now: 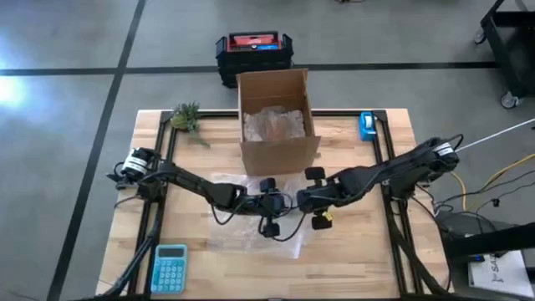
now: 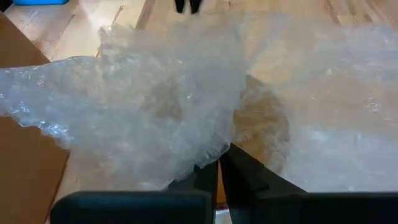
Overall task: Wrap mug
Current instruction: Wrap the yellow mug with bubble wrap
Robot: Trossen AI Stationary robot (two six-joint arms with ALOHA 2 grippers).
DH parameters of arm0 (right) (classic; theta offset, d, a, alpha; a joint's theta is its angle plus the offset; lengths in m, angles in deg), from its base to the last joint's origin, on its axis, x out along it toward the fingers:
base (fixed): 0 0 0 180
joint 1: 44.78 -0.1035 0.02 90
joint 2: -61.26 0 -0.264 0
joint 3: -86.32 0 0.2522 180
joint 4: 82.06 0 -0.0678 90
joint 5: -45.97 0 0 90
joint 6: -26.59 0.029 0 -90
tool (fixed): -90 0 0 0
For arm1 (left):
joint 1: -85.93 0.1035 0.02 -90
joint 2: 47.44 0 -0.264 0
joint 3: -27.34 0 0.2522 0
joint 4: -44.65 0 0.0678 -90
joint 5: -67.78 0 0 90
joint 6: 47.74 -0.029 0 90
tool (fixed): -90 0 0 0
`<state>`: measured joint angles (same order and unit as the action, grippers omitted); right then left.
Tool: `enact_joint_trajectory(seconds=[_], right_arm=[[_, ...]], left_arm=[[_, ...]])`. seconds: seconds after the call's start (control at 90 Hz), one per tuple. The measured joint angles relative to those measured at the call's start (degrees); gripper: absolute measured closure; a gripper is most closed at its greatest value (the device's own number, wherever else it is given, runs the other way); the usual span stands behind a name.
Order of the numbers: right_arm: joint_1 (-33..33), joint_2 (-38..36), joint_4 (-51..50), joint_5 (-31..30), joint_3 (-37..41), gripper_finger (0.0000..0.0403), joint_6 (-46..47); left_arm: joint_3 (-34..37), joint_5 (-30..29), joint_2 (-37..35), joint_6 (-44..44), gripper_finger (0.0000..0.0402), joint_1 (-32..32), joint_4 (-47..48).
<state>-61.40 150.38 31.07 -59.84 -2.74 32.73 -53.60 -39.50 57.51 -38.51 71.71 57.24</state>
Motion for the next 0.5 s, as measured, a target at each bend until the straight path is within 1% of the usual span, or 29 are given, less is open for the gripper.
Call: enact_joint_trajectory(seconds=[0.122,0.2,0.4,0.456,0.5], right_arm=[[0.1,0.1,1.7,-10.5,1.2,0.04,0.5],[0.6,0.9,4.9,-13.9,2.5,0.04,0.2],[2.4,1.9,14.7,-13.9,7.4,0.04,-1.6],[2.4,1.9,17.6,-12.4,8.2,0.04,-3.0],[2.1,1.7,19.1,-10.0,8.5,0.04,-4.0]], left_arm=[[0.0,0.0,-0.1,0.0,0.0397,-0.1,-0.2],[0.0,0.0,-0.1,0.0,0.0397,-0.1,-0.3],[0.0,-0.1,-0.1,0.1,0.0397,-0.2,-0.6],[0.0,-0.1,-0.1,0.1,0.0397,-0.2,-0.8],[0.0,-0.1,-0.1,0.2,0.0397,-0.2,-0.7]])
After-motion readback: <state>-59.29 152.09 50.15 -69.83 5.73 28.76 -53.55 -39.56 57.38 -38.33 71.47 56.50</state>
